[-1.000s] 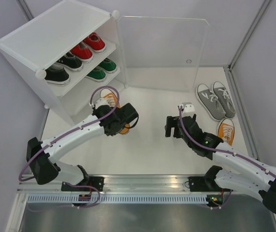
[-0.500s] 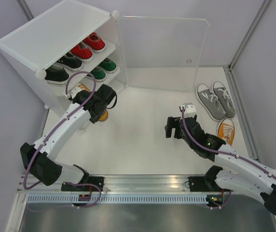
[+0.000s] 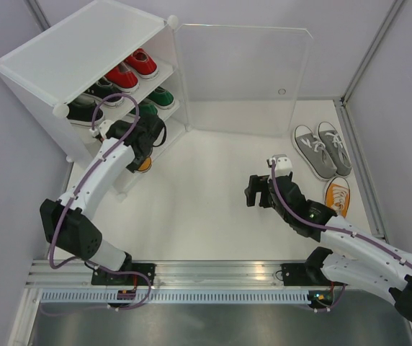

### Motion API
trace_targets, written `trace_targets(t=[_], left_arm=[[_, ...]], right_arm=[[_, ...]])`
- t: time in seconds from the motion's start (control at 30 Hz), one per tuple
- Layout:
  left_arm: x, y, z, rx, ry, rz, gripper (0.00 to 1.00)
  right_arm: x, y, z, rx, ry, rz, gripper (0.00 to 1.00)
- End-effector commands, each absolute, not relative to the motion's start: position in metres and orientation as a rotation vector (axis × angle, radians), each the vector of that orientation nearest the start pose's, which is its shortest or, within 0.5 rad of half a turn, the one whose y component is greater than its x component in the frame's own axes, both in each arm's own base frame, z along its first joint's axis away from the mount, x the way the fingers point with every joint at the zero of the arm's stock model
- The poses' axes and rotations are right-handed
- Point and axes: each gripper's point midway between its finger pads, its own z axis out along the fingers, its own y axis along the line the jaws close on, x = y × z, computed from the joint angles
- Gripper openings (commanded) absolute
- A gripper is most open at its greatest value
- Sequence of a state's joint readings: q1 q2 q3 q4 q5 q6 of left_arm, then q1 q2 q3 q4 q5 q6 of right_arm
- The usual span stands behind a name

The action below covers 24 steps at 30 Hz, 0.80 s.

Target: Place and organize the shoes in the shoe cabinet

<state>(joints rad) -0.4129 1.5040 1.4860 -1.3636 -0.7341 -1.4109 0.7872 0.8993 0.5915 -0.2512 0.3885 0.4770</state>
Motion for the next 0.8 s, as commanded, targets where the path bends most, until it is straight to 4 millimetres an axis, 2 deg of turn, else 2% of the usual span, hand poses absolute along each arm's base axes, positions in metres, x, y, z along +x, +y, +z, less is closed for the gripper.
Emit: trace_targets(t=[0.0,0.3,0.4,0.57,0.67,0.77], left_arm=[[0.297,-0.002,0.233,-1.238,1.965,0.495,0.06],[0.285,0.031,0.239,-1.262,1.913,0.632,0.08],[0.283,0.037,0.235,-1.248,1.915,0.672,0.17],[0.278,0.051,0.226,-1.247,1.934,0.76,0.21],[0.277,0.049,0.225,-1.257,1.949,0.741,0.23],[0.278,0.042,0.227,-1.266,1.971,0.684,0.31]], right_arm=[[0.245,0.177,0.147,-0.098,2.075,0.379,0.92],[0.245,0.18,0.144,-0.106,2.075,0.39,0.92],[0.244,0.18,0.143,-0.109,2.078,0.394,0.92],[0.243,0.18,0.141,-0.113,2.082,0.396,0.92],[0.243,0.181,0.141,-0.118,2.084,0.396,0.92],[0.243,0.184,0.14,-0.128,2.091,0.404,0.92]])
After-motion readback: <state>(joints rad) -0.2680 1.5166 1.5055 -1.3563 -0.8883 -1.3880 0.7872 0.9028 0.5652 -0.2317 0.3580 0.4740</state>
